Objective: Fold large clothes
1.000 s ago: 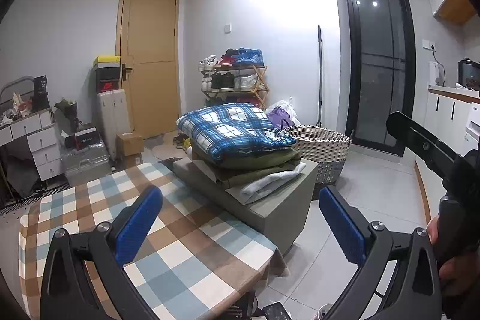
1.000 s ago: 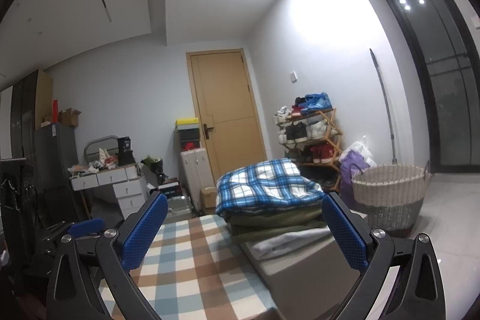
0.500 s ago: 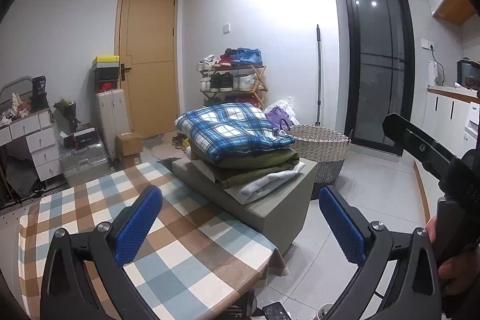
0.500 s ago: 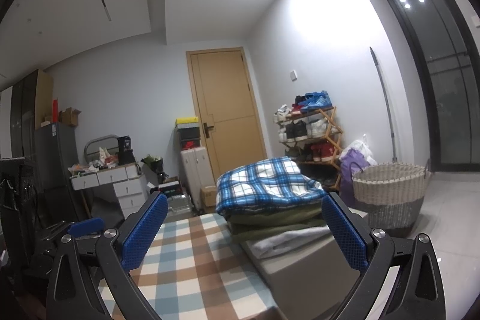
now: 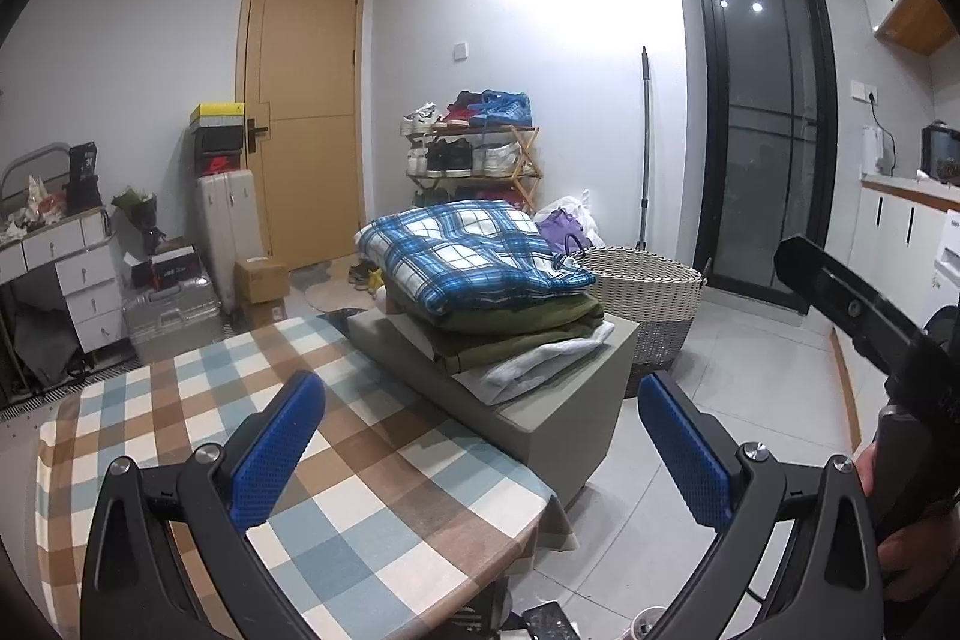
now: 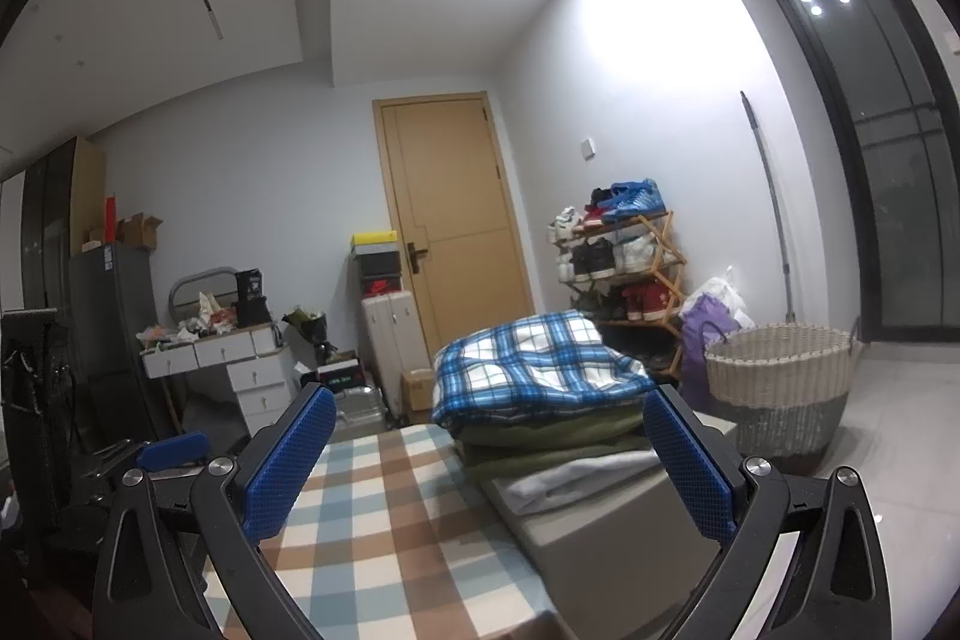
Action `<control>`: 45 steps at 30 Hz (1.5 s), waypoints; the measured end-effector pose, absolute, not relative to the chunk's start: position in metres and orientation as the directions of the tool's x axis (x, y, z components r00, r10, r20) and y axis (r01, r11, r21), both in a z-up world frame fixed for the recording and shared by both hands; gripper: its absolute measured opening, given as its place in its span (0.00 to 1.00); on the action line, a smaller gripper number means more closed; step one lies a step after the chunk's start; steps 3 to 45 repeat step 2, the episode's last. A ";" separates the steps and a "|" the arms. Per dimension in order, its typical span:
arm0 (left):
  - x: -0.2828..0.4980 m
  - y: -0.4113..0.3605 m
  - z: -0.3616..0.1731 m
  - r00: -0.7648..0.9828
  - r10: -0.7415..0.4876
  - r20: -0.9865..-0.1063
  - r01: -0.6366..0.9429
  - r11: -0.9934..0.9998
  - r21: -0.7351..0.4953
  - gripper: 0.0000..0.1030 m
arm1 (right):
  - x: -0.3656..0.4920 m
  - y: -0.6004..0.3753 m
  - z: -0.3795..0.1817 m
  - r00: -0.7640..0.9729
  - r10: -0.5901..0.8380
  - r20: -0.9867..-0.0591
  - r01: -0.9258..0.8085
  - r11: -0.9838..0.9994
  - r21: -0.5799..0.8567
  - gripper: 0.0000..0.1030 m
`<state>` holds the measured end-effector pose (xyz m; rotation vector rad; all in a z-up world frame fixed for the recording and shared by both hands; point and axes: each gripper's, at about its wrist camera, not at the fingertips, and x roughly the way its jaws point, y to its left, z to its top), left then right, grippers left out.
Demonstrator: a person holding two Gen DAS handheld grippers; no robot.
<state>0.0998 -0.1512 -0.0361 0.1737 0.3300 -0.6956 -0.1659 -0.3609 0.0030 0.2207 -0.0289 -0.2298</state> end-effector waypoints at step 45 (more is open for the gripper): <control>0.099 -0.151 -0.036 0.717 -0.604 -0.348 0.657 0.752 0.049 0.99 | -0.165 -0.360 0.003 0.974 -0.224 -0.003 0.220 0.951 0.215 1.00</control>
